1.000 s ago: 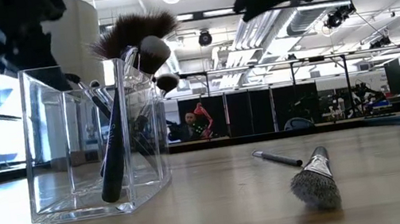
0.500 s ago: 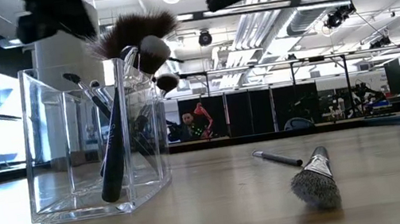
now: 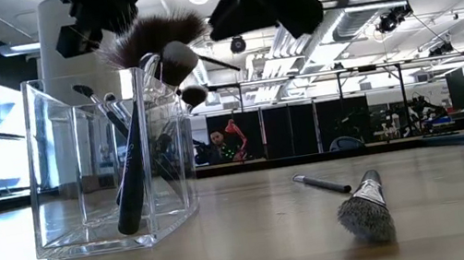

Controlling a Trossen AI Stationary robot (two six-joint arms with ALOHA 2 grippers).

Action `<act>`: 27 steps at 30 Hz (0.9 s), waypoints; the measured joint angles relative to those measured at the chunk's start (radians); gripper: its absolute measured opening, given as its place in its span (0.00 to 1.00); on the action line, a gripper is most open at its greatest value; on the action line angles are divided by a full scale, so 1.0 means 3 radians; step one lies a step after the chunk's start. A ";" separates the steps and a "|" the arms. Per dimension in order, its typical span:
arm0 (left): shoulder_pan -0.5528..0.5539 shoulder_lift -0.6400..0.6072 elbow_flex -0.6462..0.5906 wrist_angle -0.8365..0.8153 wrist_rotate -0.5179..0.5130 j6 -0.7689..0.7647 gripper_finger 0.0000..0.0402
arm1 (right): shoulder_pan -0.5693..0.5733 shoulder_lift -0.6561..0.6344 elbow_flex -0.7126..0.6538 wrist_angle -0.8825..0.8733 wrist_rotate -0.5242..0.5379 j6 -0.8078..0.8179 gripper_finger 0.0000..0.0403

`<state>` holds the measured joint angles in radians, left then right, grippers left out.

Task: Put items in baskets/containers
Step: Put the foundation brush into the transparent organizer

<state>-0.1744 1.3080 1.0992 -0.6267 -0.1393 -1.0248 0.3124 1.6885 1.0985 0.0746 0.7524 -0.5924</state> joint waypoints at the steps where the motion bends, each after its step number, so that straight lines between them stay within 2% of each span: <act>1: 0.0000 0.0000 0.0000 0.0030 0.0000 -0.0001 0.00 | -0.0010 0.0021 0.0000 -0.0014 -0.0057 0.0003 0.35; 14: -0.0002 0.0000 0.0000 0.0186 0.0000 -0.0006 0.00 | -0.0221 0.0113 -0.0001 0.0024 0.0001 -0.0046 0.34; 18: -0.0002 0.0000 0.0000 0.0233 0.0000 -0.0010 0.00 | -0.0268 0.0113 -0.0001 0.0000 0.0012 0.0094 0.26; 23: 0.0000 -0.0006 0.0001 0.0331 -0.0053 0.0014 0.00 | -0.0280 0.0116 -0.0009 -0.0156 0.0002 0.0333 0.05; 27: -0.0008 -0.0003 0.0001 0.0381 -0.0150 0.0074 0.01 | -0.0274 0.0115 -0.0005 -0.0379 -0.0051 0.0762 0.05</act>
<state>-0.1768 1.3071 1.0996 -0.5123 -0.1843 -1.0025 0.2302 1.7229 1.0970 -0.0392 0.7372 -0.3637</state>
